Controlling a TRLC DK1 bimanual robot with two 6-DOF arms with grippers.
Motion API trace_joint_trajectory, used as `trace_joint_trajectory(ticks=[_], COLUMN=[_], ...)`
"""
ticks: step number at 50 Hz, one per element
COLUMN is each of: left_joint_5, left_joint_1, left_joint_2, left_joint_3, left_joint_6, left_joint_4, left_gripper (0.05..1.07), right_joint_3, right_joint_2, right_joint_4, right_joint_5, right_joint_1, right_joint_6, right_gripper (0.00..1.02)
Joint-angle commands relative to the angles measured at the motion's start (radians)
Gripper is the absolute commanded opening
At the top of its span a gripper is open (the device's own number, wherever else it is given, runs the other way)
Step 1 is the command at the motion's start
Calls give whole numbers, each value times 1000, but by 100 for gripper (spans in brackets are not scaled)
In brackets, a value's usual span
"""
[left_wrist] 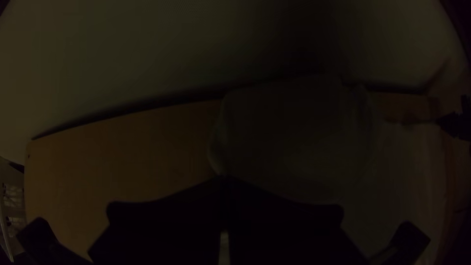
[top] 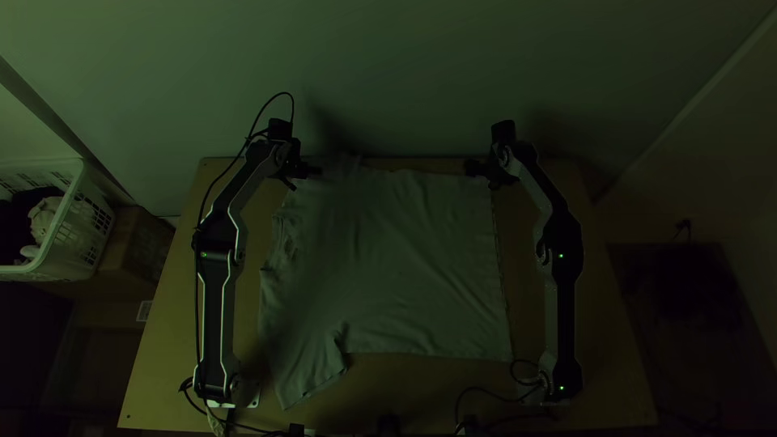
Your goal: Fold the t-shirt
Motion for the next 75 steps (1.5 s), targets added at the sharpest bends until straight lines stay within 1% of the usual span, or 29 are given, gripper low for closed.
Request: trace_joint_trajectory(ticks=[1, 2, 6, 9, 10, 11, 12, 18, 22, 25, 29, 35, 44, 51, 61, 65, 75], left_joint_5=[5, 5, 5, 5, 5, 5, 5, 5, 8, 31, 34, 34, 43, 62, 65, 112, 132], left_joint_1=[14, 14, 16, 16, 16, 16, 16, 17, 22, 26, 31, 39, 62, 66, 71, 77, 79], left_joint_2=[-53, -53, -53, -51, -51, -51, -51, -55, -61, -68, -78, -87, -99, -113, -145, -165, -222], left_joint_3=[-13, -13, -13, -16, -16, -16, -17, -20, -20, -20, -20, -19, -20, -36, -86, -109, -181], left_joint_6=[-15, -14, -15, -17, -17, -20, -20, -28, -32, -37, -40, -45, -95, -97, -97, -97, -94], left_joint_4=[-20, -20, -20, -23, -26, -28, -29, -41, -46, -46, -46, -35, -8, -11, -11, -11, -8], left_gripper=[8, 8, 8, 8, 8, 8, 8, 8, 8, 8, 8, 8, 8, 8, 8, 8, 8], right_joint_3=[23, 22, 19, 23, 25, 26, 25, 23, 25, 31, 32, 48, 58, 43, 6, -11, -12], right_joint_2=[35, 35, 36, 39, 41, 39, 39, 32, 10, -5, -19, -22, -34, -59, -99, -116, -132], right_joint_4=[-34, -35, -38, -37, -37, -37, -37, -40, -40, -27, 2, 34, 40, 40, 9, -3, -66], right_joint_5=[8, 8, 8, 6, 6, 8, 8, 8, 13, 29, 55, 59, 77, 79, 79, 80, 91], right_joint_1=[-3, -3, -6, -6, -6, -6, -6, -6, -8, -11, -17, -20, -17, -12, -5, -5, -12], right_joint_6=[30, 30, 30, 29, 26, 26, 26, 23, 9, 7, 1, -14, -28, -46, -89, -103, -126], right_gripper=[81, 74, 40, 18, 9, 1, 3, 3, 3, 3, 3, 3, 3, 3, 3, 3, 3])
